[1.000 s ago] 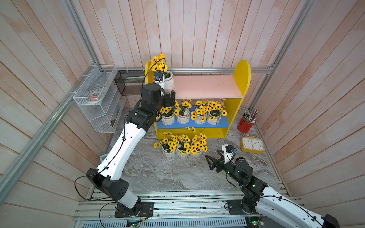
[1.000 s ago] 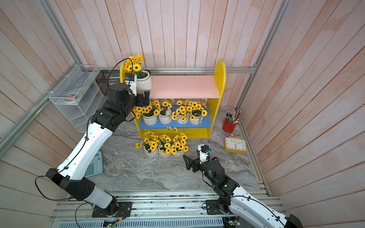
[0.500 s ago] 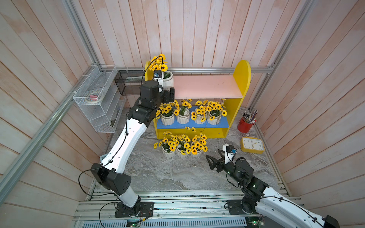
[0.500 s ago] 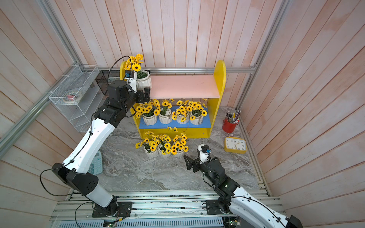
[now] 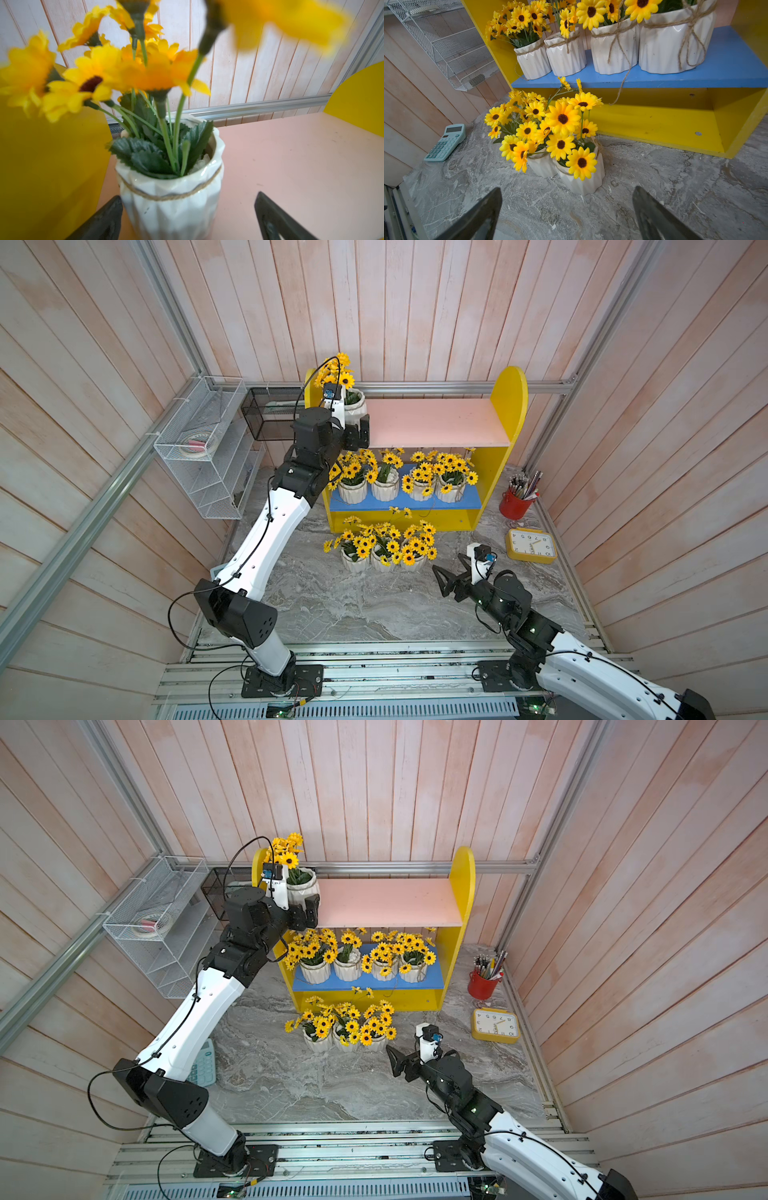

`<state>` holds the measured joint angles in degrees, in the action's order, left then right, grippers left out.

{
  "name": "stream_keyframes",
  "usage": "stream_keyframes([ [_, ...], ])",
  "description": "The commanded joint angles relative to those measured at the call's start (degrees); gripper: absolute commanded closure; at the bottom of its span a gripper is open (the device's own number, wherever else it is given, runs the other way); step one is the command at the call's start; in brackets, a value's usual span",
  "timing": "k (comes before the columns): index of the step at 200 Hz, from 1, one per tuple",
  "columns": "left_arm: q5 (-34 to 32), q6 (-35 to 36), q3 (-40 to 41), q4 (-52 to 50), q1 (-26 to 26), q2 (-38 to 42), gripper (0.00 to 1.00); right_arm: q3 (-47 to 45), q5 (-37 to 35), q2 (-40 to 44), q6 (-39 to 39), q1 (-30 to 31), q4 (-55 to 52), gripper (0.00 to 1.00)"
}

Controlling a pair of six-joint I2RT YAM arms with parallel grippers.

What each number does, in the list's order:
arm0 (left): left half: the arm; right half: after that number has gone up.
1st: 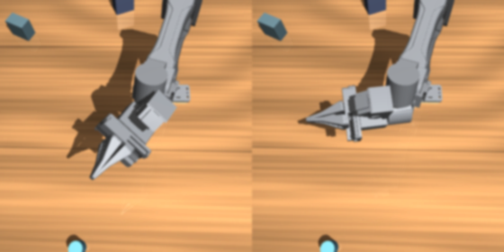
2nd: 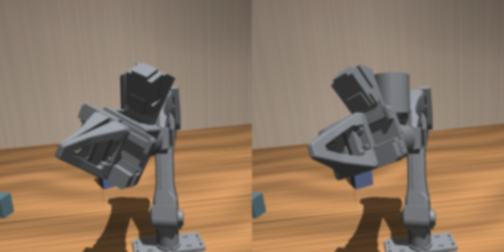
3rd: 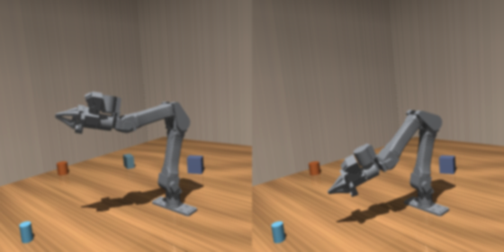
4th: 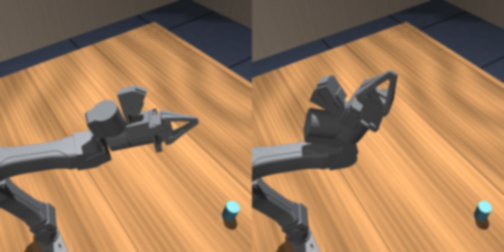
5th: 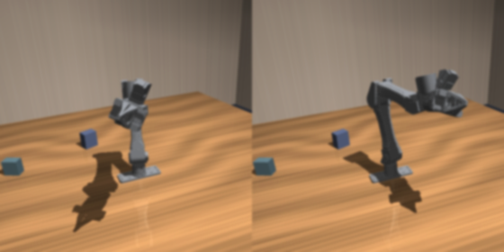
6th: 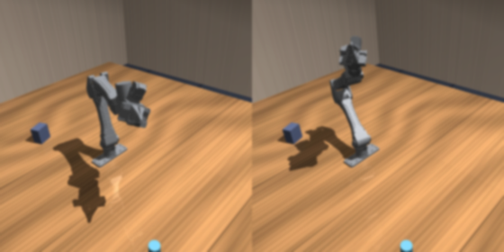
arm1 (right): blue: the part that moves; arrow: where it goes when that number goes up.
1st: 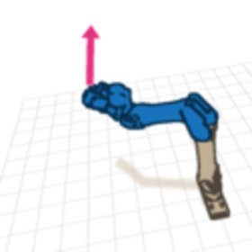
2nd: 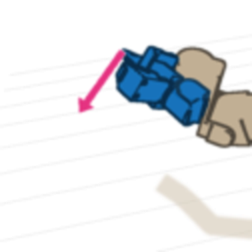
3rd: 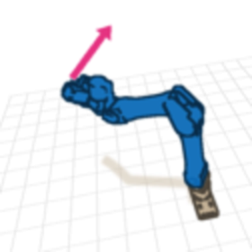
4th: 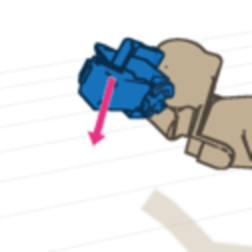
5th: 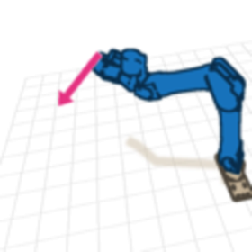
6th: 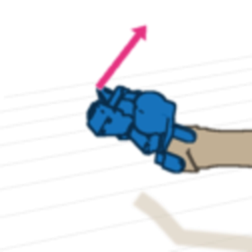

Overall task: Take the sunflower pots off the shelves
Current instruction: Pick up the sunflower pot from the shelf.

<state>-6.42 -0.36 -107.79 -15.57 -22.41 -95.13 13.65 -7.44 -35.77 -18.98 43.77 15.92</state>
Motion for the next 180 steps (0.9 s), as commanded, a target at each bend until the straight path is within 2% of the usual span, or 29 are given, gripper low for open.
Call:
stream_keyframes([
  [1,-0.53,1.44,2.13,4.38,0.42,-0.2,0.0,1.37,-0.67,-0.59,1.21,0.0,2.31,0.02],
  [79,-2.68,1.24,6.28,12.22,0.63,-0.76,0.0,1.06,-0.29,-1.9,1.54,0.0,4.25,0.02],
  [114,-6.15,-0.02,11.95,20.18,0.63,0.82,0.0,0.94,-0.26,-2.11,1.75,-0.08,5.16,0.02],
  [180,-8.57,-0.83,9.0,20.67,0.65,-1.33,0.0,0.77,0.5,-3.26,1.43,-0.09,6.72,0.02],
])
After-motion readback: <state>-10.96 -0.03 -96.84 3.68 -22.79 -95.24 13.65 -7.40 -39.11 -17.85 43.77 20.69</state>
